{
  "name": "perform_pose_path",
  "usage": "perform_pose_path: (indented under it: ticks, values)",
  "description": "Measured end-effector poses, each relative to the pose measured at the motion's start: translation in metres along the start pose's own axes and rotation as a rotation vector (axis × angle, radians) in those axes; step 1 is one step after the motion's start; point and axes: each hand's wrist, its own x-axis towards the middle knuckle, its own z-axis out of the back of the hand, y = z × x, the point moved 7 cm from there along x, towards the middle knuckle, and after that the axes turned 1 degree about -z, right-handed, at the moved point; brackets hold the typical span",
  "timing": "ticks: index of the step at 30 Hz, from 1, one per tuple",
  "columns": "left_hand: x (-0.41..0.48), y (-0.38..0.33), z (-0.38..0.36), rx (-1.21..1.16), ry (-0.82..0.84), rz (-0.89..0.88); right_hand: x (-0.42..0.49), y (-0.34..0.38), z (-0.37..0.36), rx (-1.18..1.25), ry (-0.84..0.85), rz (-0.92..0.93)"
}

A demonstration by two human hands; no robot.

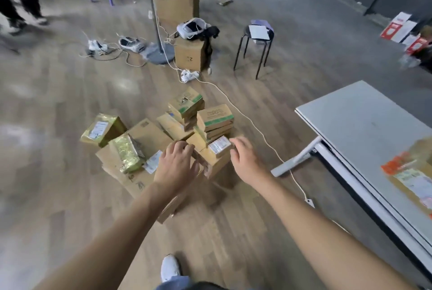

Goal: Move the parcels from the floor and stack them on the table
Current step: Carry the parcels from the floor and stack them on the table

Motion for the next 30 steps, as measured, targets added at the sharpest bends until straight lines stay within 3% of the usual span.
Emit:
perform_pose_path:
  ticks: [5, 10, 21, 30]
  values:
    - [0.003, 0.087, -0.001, -0.009, 0.088, 0.069, 0.035, 0.053, -0.039, -0.035, 0.035, 0.002]
    - [0.026, 0.128, -0.008, -0.059, 0.118, 0.140, 0.076, 0.068, -0.060, -0.084, 0.086, 0.024]
    - [0.140, 0.148, -0.040, -0.033, 0.185, 0.255, 0.221, 0.039, -0.075, -0.117, 0.200, 0.053]
    - [0.263, 0.125, -0.100, -0.163, 0.277, 0.442, 0.359, -0.044, -0.096, -0.132, 0.394, 0.037]
